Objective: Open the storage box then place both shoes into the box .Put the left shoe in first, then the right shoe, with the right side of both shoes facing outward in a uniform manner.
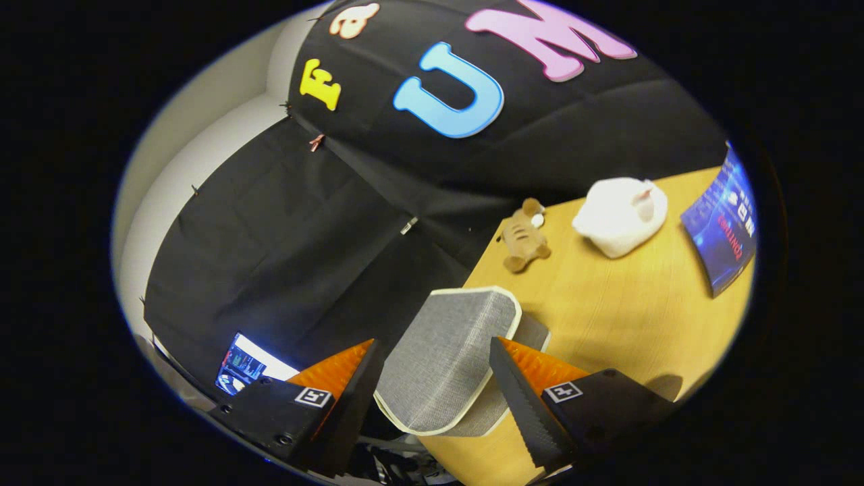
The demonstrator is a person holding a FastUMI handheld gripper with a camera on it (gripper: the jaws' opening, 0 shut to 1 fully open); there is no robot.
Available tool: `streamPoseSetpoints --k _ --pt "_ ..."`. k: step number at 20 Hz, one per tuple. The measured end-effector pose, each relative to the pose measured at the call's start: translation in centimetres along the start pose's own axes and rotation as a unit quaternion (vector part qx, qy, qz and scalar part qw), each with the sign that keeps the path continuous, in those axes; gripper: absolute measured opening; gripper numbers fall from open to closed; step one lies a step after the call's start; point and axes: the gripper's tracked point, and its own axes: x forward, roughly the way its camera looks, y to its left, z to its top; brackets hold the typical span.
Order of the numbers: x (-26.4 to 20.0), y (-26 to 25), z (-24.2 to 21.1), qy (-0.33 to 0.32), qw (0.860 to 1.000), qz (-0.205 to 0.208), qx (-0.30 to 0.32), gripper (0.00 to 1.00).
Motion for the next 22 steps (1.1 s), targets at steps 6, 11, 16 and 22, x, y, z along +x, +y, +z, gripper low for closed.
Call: streamPoseSetpoints --k 6,11,16,22 --pt "2.7 -3.8 -4.1 0.051 0.992 0.057 0.1 0.98" --pt "5.1 -4.7 -6.4 0.078 0.974 0.108 0.182 0.98" --pt "6.5 -4.8 -8.3 0.1 0.959 0.134 0.229 0.96" --pt "6.1 -3.6 -8.4 0.095 0.943 0.173 0.266 0.73"
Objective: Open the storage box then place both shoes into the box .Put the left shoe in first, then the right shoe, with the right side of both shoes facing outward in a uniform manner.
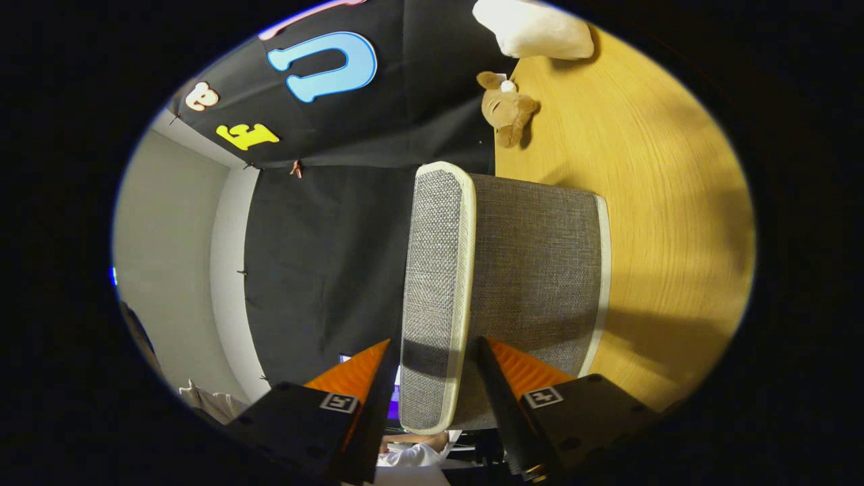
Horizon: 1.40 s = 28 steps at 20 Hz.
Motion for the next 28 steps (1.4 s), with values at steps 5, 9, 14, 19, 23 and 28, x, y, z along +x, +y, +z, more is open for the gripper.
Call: streamPoseSetpoints --k 5,9,14,19,23,28 --pt "-1.1 1.6 1.3 -0.049 0.999 0.009 0.005 0.11" --pt "-0.8 2.8 1.4 -0.061 0.997 -0.034 -0.044 0.05" --pt "0.3 7.3 1.6 -0.082 0.99 -0.06 -0.096 0.05" --pt "3.5 13.2 1.4 -0.077 0.979 -0.076 -0.174 0.05" --pt "7.7 17.4 0.6 -0.059 0.974 -0.074 -0.208 0.05" --pt "12.9 19.7 -0.9 -0.036 0.963 -0.082 -0.256 0.05"
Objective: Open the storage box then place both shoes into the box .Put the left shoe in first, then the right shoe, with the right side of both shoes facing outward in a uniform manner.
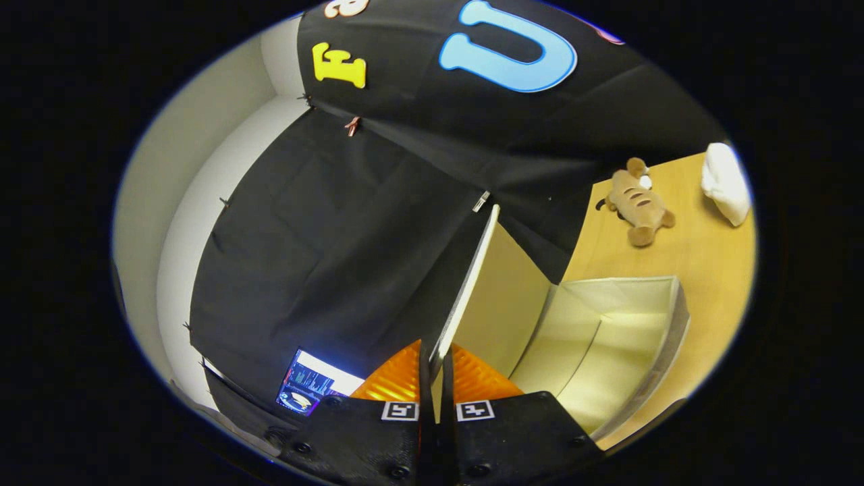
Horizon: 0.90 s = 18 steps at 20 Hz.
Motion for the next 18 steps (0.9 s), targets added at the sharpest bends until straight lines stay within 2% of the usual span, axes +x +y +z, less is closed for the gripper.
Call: streamPoseSetpoints --k 7,11,14,18 --pt "6.1 2.1 -3.1 0.02 0.999 -0.005 -0.033 0.06" --pt "8.7 2.1 -3.7 0.022 0.999 -0.011 -0.044 0.1" --pt "9.6 1.7 -3.8 0.025 0.998 -0.024 -0.061 0.18" --pt "10.2 0.9 -4.9 0.037 0.996 -0.035 -0.069 0.37"
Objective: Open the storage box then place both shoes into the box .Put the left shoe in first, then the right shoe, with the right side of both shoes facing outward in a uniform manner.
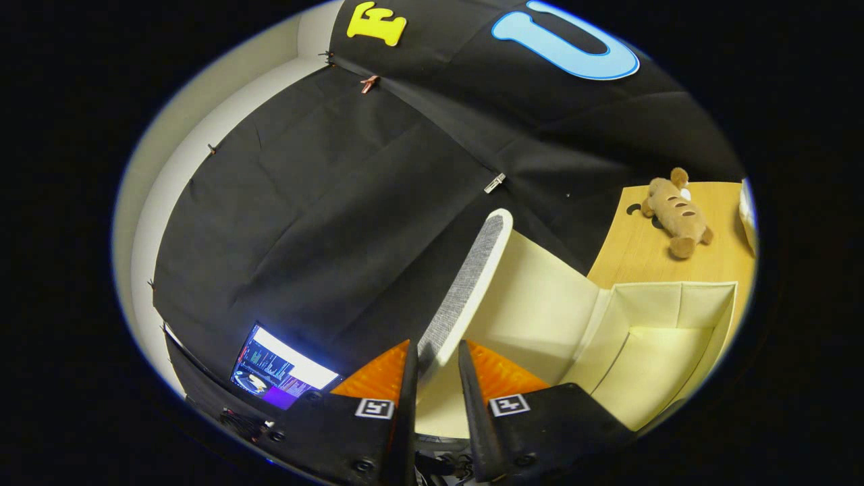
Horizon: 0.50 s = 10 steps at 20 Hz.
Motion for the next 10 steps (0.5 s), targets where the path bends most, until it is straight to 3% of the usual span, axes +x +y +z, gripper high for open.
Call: streamPoseSetpoints --k 4,5,7,10 --pt "-0.3 -0.3 -1.1 0.015 1.0 -0.008 -0.022 0.63" --pt "-0.5 -0.5 -1.3 0.017 0.999 -0.012 -0.028 0.74" --pt "-1.2 -0.8 -1.2 0.013 0.999 -0.021 -0.04 0.82" --pt "-3.2 -2.8 -0.4 -0.006 0.994 -0.07 -0.085 0.95"
